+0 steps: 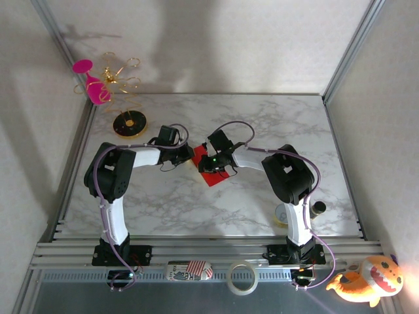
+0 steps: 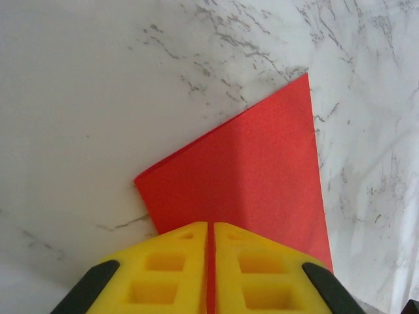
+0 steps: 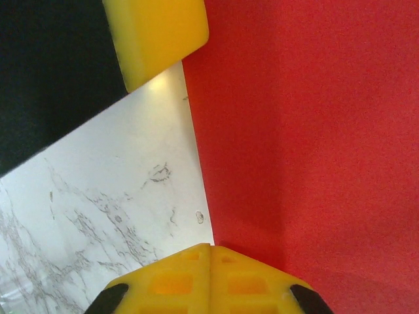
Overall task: Fold a paper plane with a square sheet of paper (pick it up from the middle)
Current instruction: First fold in half a square sheet of paper at the center of the table.
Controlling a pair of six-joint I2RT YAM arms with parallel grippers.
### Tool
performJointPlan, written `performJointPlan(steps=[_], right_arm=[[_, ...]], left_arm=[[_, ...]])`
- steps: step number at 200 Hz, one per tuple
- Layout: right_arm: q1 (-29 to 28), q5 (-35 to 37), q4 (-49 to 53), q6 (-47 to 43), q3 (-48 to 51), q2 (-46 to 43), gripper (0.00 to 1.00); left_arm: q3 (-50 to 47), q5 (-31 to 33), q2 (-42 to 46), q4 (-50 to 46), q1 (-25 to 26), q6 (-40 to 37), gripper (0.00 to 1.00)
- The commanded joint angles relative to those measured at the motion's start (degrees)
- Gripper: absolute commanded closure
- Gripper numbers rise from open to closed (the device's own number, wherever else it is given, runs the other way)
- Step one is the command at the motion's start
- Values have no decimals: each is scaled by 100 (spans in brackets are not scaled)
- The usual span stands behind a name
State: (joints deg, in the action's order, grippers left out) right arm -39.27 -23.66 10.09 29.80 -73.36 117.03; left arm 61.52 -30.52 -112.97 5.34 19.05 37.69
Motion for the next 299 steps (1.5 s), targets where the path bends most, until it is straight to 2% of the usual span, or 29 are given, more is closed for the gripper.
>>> performJointPlan(steps=[1,59,107,192,215,235,263,289,299], right_arm=[[-25,-16,81,-40,58,134,93],[-22,-27,263,-137,93,187,93],[-28,-257,392,-203,419,-141,93],[-22,-351,457,-3,1482,-876,92],[-204,-402,336,105,1738,-1052,92],[-204,-234,345,63,1627,-1166,92],[-175,360,253,69,1246,-1485,92],[-81,774,-28,93,1184,-1615,90],[155,852,-68,79,1148,-1545,89]], left_arm=[[121,-95,-3,54,51,87,89],[196,411,-229,-308,38,116,93],[187,763,-292,-543,33,63,94],[247,741,-329,-575,33,4,93],[254,682,-313,-574,36,-40,93],[286,595,-268,-557,38,-110,92],[363,248,-26,-441,66,-229,87],[518,276,363,-523,73,-306,82],[537,348,470,-526,74,-276,80]])
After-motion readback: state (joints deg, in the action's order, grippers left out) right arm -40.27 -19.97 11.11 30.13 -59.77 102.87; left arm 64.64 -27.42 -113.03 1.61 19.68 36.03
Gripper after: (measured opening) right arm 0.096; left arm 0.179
